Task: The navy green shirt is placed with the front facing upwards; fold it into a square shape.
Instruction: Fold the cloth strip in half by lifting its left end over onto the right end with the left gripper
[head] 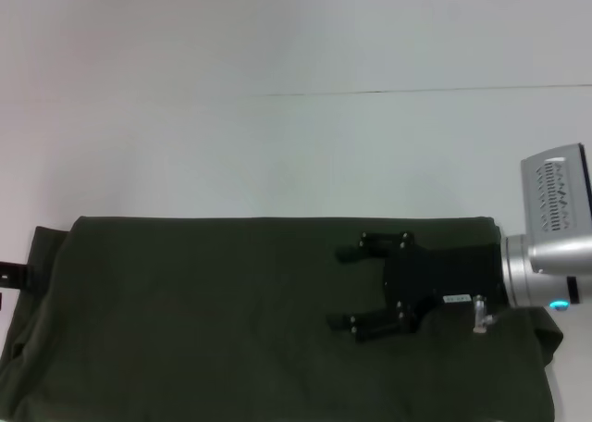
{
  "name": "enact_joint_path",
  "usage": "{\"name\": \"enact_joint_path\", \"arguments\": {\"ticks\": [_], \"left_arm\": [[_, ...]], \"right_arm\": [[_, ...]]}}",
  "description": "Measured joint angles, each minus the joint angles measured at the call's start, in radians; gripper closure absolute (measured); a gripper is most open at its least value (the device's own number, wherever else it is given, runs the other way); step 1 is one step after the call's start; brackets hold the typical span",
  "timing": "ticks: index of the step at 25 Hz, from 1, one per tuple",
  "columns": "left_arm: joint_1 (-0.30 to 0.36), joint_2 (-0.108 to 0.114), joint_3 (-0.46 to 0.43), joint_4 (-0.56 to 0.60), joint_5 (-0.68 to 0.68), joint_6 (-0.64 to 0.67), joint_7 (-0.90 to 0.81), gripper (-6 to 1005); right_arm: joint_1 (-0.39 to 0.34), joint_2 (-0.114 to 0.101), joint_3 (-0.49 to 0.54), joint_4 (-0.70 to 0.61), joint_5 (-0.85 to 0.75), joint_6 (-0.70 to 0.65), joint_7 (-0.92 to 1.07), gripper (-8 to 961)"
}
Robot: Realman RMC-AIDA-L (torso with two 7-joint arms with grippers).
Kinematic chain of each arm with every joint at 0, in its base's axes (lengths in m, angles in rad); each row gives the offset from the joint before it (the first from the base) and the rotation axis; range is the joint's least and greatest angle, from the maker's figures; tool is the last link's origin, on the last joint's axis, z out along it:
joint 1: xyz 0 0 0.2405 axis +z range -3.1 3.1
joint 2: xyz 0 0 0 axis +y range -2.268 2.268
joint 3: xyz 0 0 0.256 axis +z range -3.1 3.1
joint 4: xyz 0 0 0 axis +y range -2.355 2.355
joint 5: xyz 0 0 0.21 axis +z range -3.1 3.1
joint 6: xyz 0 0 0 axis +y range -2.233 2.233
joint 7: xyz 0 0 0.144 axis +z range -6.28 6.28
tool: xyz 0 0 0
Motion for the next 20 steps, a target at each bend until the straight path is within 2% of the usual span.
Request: {"name": "enact_joint_path", "arguments": {"ticks": [12,20], "left_arm": [[0.000,-0.004,0.029,-0.075,0.048,-0.119,0.037,118],[-0.006,-0.004,0.029,-0.102,0.050,-0.141,0.041,120]], "right_arm": [[0.013,0.001,-0.018,0.054,0.002,0.054,0.020,28],[0.014,0.000,-0.018,0.054,-0.002,0.063,0.041,28]]}}
